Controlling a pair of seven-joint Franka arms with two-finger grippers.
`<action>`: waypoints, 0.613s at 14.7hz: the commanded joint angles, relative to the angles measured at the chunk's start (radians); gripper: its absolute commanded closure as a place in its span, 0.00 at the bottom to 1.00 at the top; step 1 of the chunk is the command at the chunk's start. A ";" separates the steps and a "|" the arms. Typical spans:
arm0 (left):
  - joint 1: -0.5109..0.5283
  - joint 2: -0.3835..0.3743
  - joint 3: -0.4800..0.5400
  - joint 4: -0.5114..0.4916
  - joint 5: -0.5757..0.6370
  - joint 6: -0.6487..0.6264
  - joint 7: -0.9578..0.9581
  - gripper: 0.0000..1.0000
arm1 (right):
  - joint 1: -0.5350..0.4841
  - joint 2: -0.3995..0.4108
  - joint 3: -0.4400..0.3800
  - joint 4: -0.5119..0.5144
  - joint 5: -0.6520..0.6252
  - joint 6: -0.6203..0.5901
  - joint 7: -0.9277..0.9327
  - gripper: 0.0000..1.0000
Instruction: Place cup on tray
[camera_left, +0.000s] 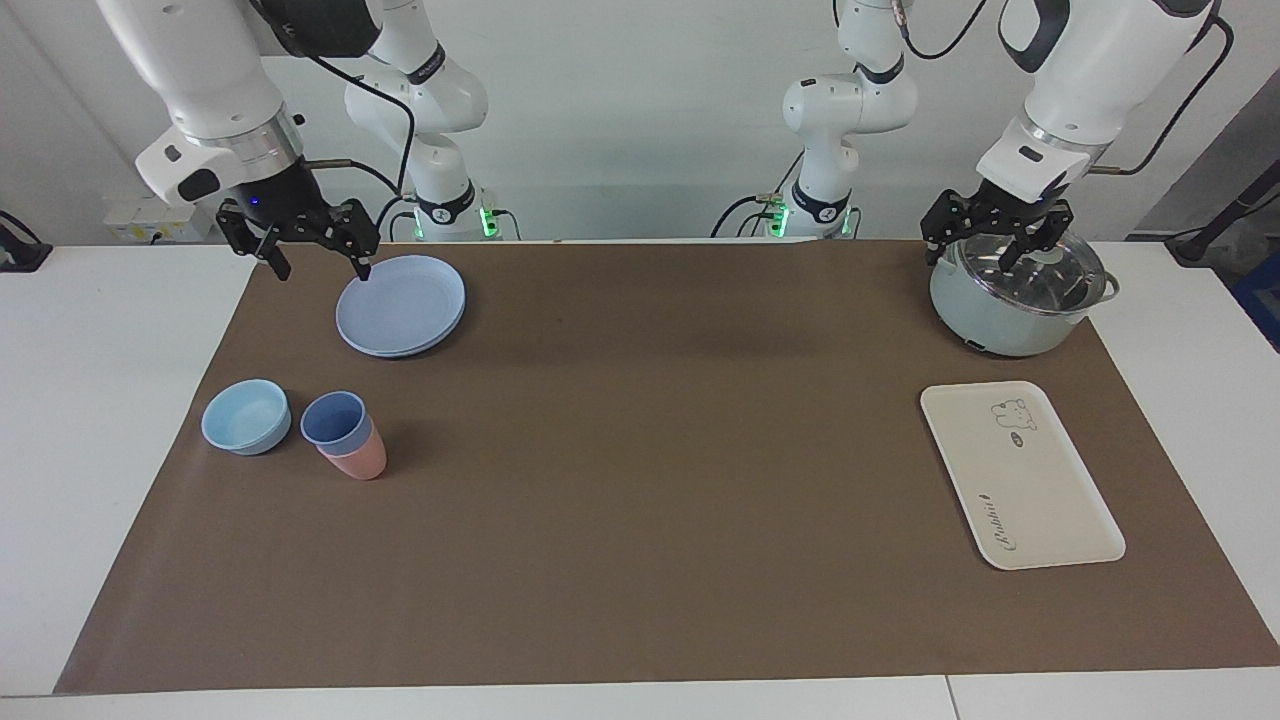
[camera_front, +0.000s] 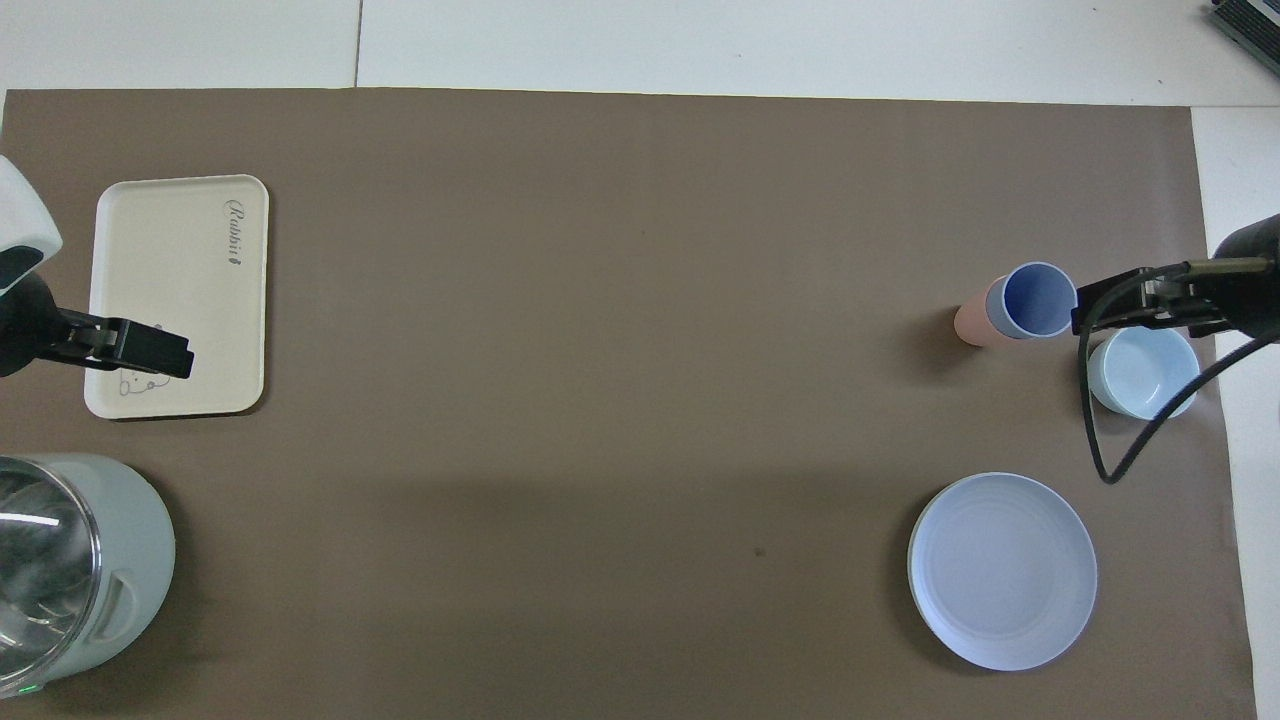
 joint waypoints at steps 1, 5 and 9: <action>-0.001 -0.010 -0.001 -0.011 0.018 -0.009 -0.010 0.00 | -0.012 0.006 0.006 0.015 -0.002 -0.021 -0.020 0.00; -0.001 -0.010 -0.001 -0.011 0.018 -0.009 -0.012 0.00 | -0.012 0.006 0.003 0.015 -0.002 -0.021 -0.018 0.00; -0.001 -0.010 -0.001 -0.011 0.018 -0.009 -0.010 0.00 | -0.003 0.005 0.003 0.015 -0.004 -0.021 -0.018 0.00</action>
